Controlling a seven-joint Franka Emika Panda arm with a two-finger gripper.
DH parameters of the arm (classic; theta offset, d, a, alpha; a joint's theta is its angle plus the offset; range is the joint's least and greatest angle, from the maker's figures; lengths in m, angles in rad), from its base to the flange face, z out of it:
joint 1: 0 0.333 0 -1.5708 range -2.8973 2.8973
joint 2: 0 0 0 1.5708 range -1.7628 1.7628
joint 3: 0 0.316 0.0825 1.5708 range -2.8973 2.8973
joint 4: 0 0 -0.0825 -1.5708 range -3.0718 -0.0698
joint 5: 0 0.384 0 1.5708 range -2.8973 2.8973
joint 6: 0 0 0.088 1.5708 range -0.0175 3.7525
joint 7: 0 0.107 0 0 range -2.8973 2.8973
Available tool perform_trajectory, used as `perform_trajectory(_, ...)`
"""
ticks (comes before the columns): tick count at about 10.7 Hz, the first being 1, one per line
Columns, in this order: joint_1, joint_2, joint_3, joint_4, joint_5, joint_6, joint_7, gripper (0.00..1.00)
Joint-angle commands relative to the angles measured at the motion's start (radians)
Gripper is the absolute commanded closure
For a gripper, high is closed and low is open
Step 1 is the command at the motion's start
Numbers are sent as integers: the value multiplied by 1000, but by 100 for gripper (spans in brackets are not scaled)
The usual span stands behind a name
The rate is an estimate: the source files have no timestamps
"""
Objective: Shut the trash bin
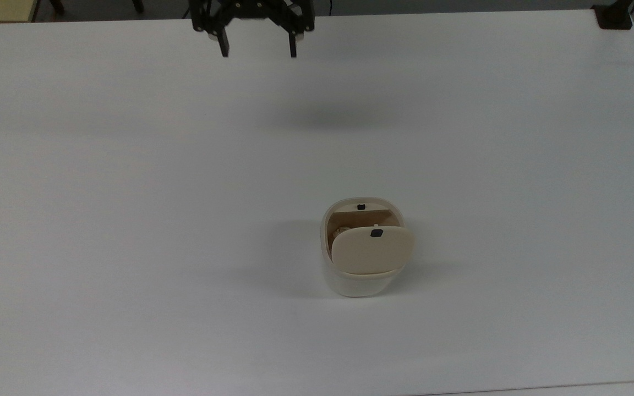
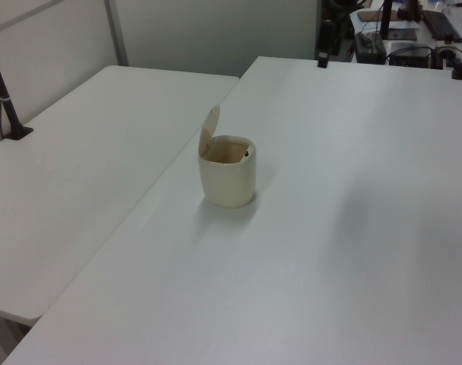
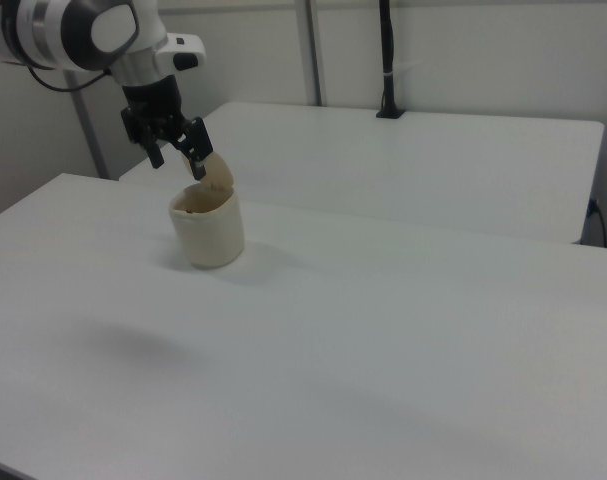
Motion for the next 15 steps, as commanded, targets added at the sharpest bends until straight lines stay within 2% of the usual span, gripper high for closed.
perform_trajectory(1,55,98,-7,98,16,132,293,14)
perform_trajectory(4,99,158,-7,119,18,316,562,31)
perform_trajectory(5,113,176,-7,120,16,389,675,45)
perform_trajectory(6,128,199,-9,131,16,472,783,68)
perform_trajectory(7,133,227,-9,151,16,518,881,87)
perform_trajectory(8,131,257,-9,186,16,540,982,100)
perform_trajectory(10,133,299,-9,214,16,582,1102,100)
perform_trajectory(15,165,385,-9,221,13,730,1230,100)
